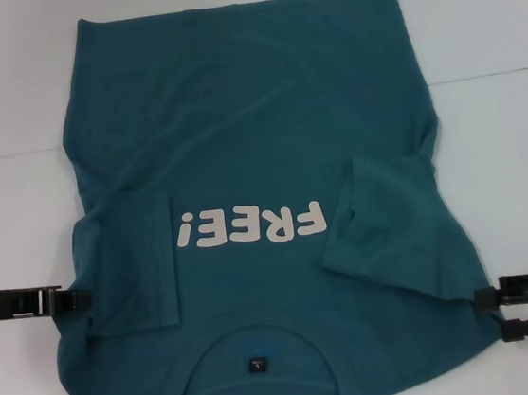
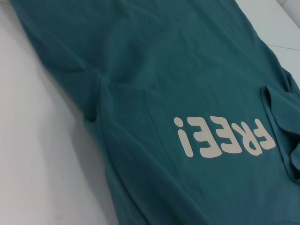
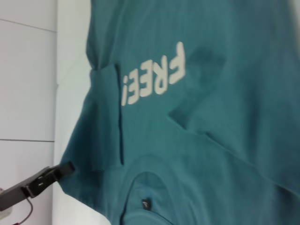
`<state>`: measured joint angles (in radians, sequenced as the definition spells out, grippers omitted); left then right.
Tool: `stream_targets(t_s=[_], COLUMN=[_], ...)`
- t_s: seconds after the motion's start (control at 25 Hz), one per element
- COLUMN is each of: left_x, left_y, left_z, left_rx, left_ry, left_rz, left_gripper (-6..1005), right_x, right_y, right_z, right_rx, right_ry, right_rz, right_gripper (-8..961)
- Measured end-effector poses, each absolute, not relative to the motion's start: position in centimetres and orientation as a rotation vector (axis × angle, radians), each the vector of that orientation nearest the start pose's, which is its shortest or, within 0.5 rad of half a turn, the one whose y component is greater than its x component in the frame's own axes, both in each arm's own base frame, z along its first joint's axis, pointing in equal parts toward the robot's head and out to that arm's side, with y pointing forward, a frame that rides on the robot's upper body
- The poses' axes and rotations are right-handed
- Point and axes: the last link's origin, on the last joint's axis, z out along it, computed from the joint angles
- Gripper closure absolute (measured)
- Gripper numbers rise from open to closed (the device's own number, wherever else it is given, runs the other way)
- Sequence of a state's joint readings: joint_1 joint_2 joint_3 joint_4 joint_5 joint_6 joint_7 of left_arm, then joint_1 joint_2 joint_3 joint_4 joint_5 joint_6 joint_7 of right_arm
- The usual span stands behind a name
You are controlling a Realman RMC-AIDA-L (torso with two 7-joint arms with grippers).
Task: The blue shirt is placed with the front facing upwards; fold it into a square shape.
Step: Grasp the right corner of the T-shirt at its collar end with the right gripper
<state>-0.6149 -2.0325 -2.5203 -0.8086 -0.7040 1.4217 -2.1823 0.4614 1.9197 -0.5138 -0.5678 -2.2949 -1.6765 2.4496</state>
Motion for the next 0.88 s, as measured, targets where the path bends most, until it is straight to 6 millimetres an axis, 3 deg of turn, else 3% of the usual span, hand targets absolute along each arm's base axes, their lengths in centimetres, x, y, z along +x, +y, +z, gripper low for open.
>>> stream_targets(t_s=[0.4, 0.88], left_x=[-29.3, -29.1], left_y=[36.8, 36.8], left_z=[3.9, 3.9], left_rx=[-2.361, -2.365], left_ry=[-1.457, -1.461], left_rz=[-0.227, -0.228], left_gripper=[985, 984], right_x=[35.1, 34.1], right_y=[29.7, 31.4], right_z=[6.5, 4.9], right_rx=[-2.026, -2.086], right_ry=[2.171, 2.109], right_rz=[0.389, 0.259], right_gripper=[46, 46])
